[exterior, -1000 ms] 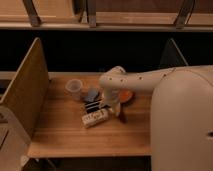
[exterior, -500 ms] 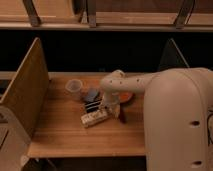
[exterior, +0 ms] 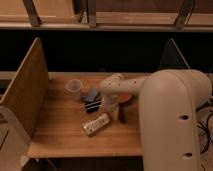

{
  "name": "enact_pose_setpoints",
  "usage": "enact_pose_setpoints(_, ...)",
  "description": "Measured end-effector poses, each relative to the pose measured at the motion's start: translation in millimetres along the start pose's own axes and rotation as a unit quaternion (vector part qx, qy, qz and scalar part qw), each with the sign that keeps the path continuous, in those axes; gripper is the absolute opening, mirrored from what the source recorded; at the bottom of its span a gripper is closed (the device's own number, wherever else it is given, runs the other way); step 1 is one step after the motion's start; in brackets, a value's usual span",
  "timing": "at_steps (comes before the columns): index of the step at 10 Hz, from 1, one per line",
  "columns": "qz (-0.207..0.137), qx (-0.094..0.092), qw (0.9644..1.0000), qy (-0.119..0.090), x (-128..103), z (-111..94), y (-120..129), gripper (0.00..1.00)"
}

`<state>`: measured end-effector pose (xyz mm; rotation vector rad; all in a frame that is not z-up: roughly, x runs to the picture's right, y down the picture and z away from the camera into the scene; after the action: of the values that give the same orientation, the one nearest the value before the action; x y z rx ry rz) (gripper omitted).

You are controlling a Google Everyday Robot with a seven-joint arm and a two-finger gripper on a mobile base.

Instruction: Stand the bottle upright

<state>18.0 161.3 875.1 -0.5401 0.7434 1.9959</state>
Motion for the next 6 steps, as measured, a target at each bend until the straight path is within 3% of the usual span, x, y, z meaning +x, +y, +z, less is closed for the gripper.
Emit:
enact_pose_setpoints(3,0.015,0.003,0.9998,0.011,1.9,8.9,-7.3,0.63)
enact_pose_setpoints(6,0.011,0.005,0.9999,0.011,1.1,10.1,-10.3,0.33)
